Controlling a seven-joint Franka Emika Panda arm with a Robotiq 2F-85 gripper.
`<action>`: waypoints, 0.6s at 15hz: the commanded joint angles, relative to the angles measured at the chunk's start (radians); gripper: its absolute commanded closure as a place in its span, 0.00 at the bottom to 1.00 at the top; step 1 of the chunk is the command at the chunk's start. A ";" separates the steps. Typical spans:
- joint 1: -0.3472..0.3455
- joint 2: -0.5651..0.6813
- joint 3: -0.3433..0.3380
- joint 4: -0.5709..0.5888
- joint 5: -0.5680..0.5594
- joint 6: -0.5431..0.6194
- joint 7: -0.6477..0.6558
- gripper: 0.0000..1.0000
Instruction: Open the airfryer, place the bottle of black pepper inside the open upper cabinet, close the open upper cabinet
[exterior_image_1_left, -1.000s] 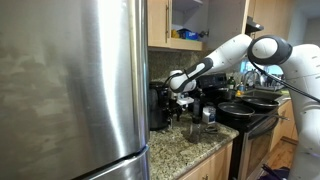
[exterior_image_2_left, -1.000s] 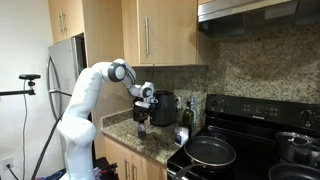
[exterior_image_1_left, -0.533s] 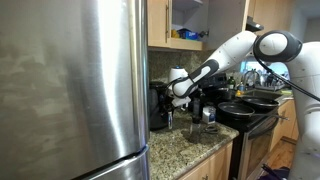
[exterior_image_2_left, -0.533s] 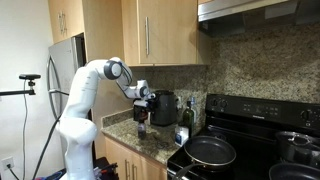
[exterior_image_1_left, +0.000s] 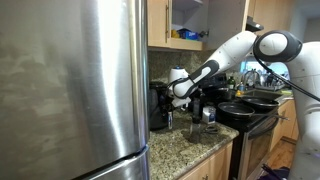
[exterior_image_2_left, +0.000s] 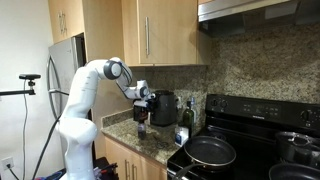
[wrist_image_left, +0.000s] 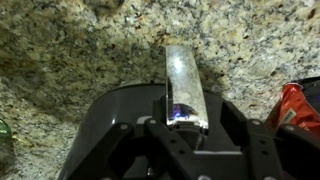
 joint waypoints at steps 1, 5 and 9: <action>0.003 -0.009 -0.005 -0.013 -0.007 0.018 0.016 0.68; 0.004 -0.004 -0.013 0.038 0.023 -0.180 0.059 0.91; -0.005 -0.121 0.024 0.003 0.095 -0.460 0.043 0.91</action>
